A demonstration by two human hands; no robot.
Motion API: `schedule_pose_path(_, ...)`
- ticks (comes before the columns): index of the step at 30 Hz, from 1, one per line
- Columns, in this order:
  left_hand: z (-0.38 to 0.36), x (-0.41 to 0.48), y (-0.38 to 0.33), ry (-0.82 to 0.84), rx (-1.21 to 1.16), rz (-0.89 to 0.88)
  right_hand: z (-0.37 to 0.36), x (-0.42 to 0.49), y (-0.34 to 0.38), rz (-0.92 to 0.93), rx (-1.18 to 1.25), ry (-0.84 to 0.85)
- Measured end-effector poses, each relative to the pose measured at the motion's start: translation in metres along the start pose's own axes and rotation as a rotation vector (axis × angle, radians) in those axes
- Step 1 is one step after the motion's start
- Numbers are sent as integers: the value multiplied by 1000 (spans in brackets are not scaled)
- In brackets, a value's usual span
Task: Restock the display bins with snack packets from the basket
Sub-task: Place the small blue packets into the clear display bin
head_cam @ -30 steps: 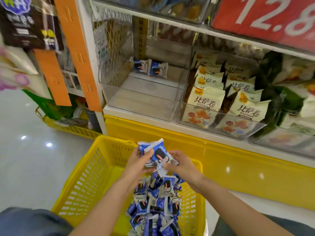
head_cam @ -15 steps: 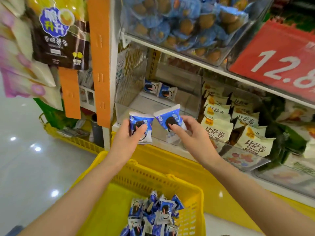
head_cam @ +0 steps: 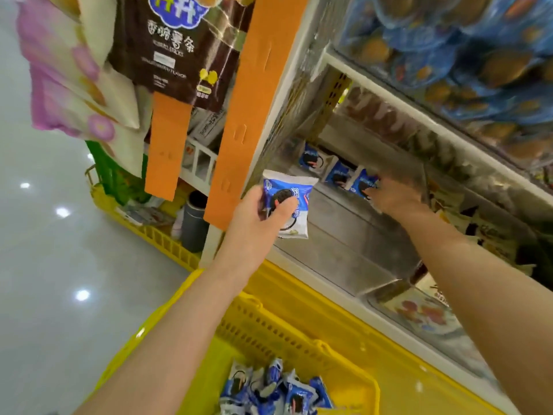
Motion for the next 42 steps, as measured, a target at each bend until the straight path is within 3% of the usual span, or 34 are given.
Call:
schedule_pose_path(8,-3,19,5,8,-125,31,-44,37,-18,-88,13,76)
schedule_pose_path(13,0,25,5,28,-165,28,-49,48,-19,-81,50,24)
schedule_pose_path(18,5,29,3,25,-199,9,-39,51,-18,-97,-146,-29)
schedule_pose_path(24,3,27,1,34,-166,2,-25,41,-1,-117,-131,-34)
schedule_pose_path(26,2,25,2,35,-156,13,-13,29,23,-55,20,-44)
schedule_pose_path(30,-1,22,10,47,-162,87,24,-28,74,127,559,-114)
schedule_pose_path(34,-11,16,9,145,-104,99,39,-96,107,262,940,75)
schedule_pose_path(37,-13,7,6,158,-65,77,34,-124,113,224,1066,226)
schedule_pose_path(42,-9,-6,-8,-7,2,-45,16,-146,100,62,1214,382)
Point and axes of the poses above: each hand's wrist, its own x-axis towards the middle knuckle, its own z-axis out of the back of the hand, y = z × x, the point moved 10 cm from there along x, towards the middle knuckle, and after that the axes turned 3 degrees about -y, right-handed, at the moved point
